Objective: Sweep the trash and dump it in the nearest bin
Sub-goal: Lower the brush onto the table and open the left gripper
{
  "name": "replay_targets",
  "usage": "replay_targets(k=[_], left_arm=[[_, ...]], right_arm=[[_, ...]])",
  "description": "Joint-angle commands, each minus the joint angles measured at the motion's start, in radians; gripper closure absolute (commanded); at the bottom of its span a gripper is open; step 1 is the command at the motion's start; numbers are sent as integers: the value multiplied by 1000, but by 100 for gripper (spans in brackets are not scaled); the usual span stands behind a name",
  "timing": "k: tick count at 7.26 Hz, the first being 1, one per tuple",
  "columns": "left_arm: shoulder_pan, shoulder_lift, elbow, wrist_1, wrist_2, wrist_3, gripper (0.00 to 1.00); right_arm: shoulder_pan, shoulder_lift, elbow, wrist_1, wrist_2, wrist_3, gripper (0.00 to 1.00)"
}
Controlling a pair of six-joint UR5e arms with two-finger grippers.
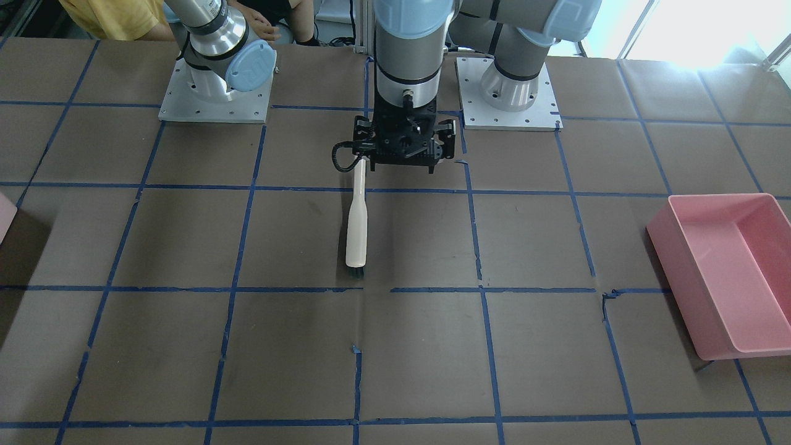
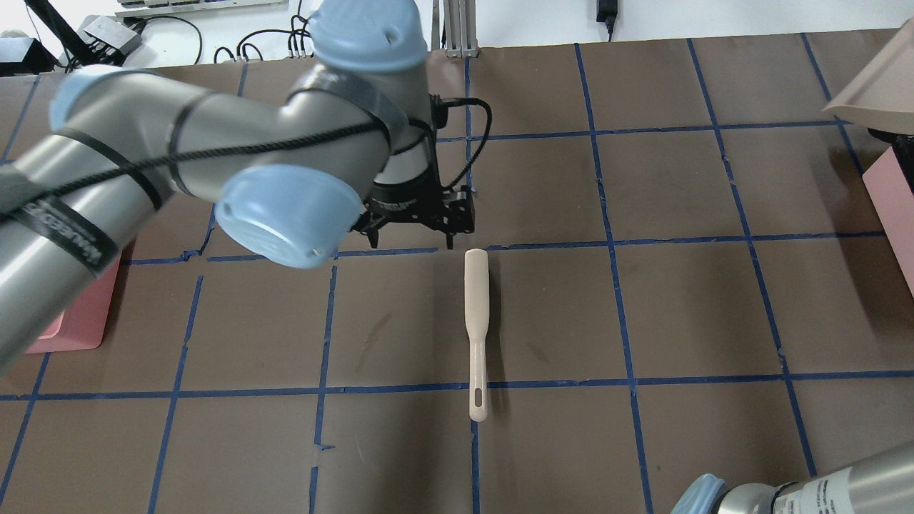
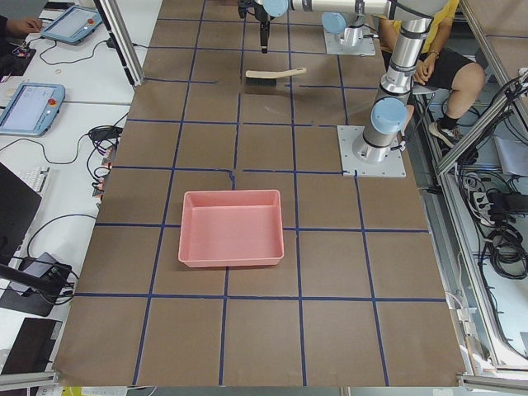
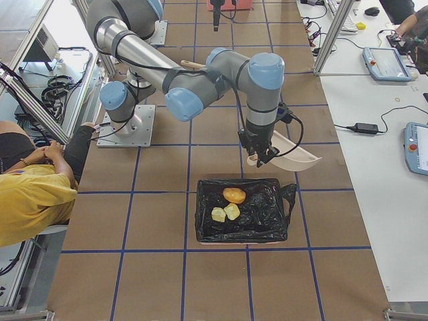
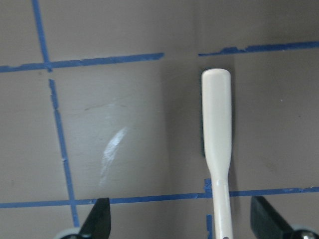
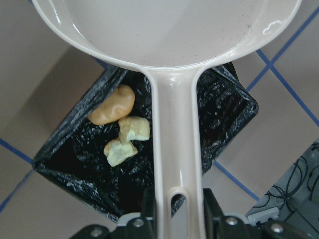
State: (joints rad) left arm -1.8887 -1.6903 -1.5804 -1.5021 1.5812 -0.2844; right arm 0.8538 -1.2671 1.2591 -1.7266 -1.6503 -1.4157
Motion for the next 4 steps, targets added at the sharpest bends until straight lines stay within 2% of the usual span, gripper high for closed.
replay_targets(k=[1, 4], left_arm=[[112, 26, 143, -174, 2, 155, 0], [153, 110, 148, -135, -7, 178, 0]], right_arm=[[163, 2, 52, 1, 3, 241, 100], [432, 8, 115, -17, 18, 734, 100]])
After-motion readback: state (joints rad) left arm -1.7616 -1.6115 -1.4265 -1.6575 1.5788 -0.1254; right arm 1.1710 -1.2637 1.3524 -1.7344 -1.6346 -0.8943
